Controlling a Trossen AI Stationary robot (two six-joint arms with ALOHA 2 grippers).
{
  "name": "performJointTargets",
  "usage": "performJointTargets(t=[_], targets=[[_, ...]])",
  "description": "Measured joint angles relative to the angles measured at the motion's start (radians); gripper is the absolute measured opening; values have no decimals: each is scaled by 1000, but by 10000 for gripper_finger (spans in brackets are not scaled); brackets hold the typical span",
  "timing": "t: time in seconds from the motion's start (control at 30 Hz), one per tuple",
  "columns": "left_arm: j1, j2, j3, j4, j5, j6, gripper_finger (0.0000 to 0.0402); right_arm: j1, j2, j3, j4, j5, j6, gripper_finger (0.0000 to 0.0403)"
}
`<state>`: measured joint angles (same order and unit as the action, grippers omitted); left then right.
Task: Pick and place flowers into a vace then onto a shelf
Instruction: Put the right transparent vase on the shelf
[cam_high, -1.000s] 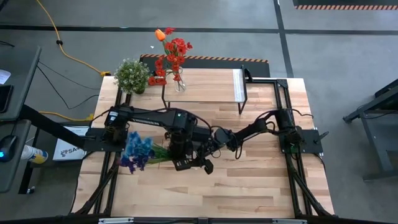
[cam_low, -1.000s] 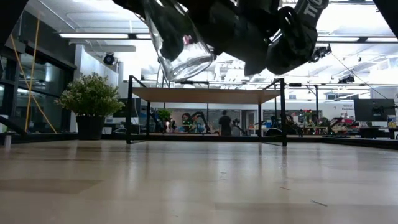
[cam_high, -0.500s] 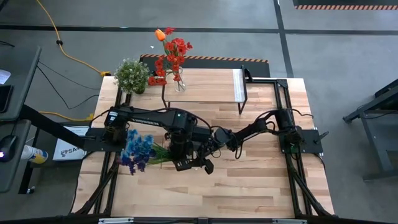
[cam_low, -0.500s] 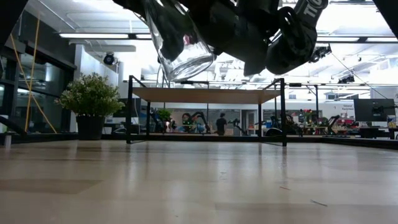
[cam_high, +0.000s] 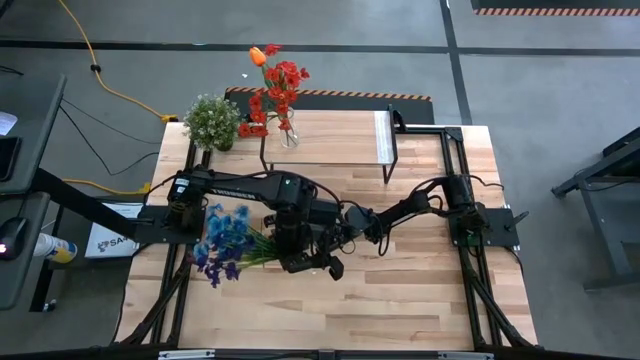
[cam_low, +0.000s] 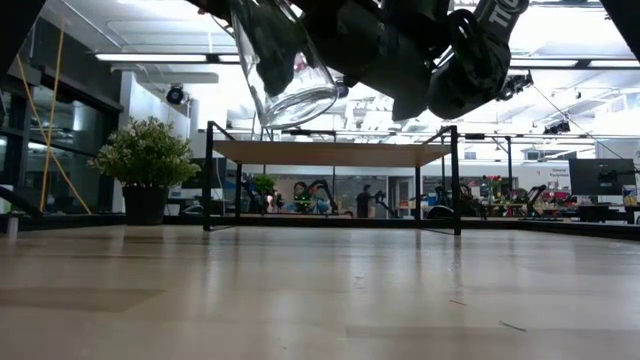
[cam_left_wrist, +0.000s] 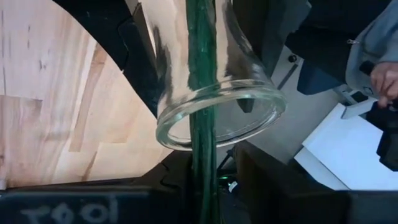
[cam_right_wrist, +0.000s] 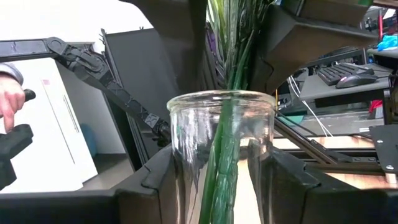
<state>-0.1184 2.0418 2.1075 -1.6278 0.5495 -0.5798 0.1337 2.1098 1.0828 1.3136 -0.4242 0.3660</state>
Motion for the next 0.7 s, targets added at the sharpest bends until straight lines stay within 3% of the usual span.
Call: performJointTargets(t=[0.33, 0.7], targets=[[1, -6, 0, 16, 37, 8, 188, 0, 0, 0, -11, -14, 0, 166], [2, -5, 0, 31, 72, -5, 274, 1, 0, 0, -19, -14, -10, 165]])
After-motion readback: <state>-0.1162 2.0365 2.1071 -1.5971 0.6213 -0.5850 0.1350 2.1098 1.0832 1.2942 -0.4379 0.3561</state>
